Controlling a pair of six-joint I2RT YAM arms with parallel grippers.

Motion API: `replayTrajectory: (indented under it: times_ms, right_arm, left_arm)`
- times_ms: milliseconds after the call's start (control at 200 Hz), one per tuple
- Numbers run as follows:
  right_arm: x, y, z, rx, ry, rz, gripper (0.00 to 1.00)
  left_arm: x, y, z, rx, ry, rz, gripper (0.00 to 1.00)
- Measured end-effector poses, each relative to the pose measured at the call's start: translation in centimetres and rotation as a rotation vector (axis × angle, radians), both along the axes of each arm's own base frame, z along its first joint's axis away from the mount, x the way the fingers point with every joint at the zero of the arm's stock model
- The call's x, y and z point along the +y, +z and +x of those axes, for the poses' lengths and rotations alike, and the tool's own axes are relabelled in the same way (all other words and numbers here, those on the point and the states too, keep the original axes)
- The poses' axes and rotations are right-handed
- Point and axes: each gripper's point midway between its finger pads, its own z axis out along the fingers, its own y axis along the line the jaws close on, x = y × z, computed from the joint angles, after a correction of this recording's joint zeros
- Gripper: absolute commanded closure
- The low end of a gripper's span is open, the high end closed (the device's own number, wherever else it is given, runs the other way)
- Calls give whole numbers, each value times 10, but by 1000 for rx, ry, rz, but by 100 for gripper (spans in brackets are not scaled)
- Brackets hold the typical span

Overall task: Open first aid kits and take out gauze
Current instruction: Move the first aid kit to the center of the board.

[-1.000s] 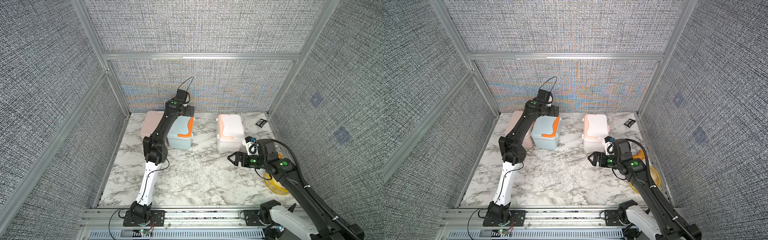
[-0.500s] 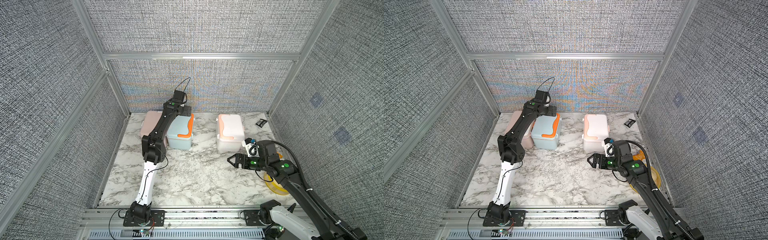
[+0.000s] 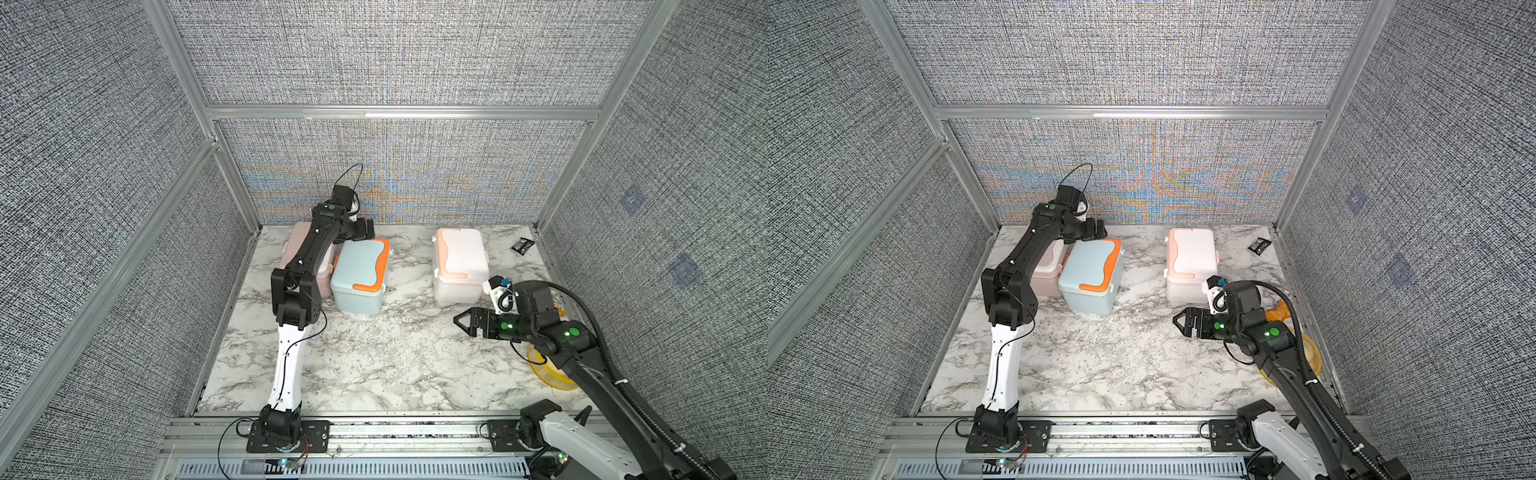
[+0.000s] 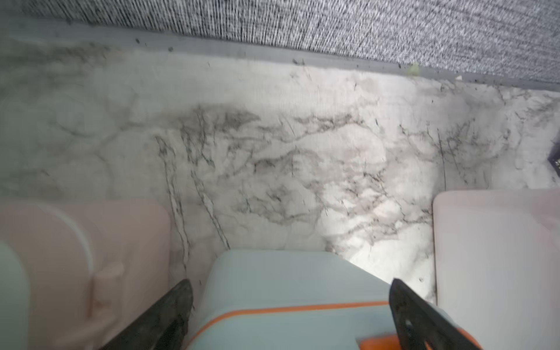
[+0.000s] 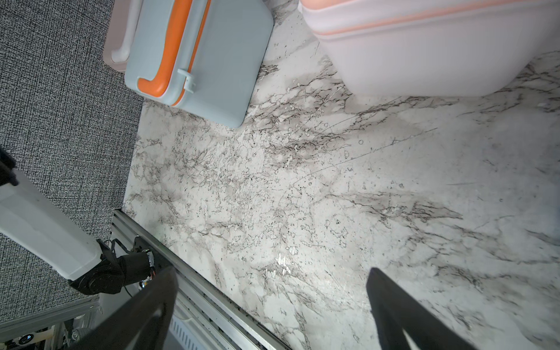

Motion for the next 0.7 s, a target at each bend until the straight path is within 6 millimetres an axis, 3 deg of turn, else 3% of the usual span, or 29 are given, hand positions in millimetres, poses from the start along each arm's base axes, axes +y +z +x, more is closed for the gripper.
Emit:
replayTrajectory:
  times_ms: [155, 380, 700]
  right_arm:
    - [5, -3, 0, 10, 14, 1, 1]
    - [20, -13, -1, 33, 51, 1, 1]
    - [42, -22, 3, 51, 93, -11, 1]
  left_arm:
    - [-11, 6, -37, 44, -24, -38, 0]
    - [-31, 9, -75, 54, -62, -93, 0]
    - [-76, 14, -147, 64, -169, -227, 0]
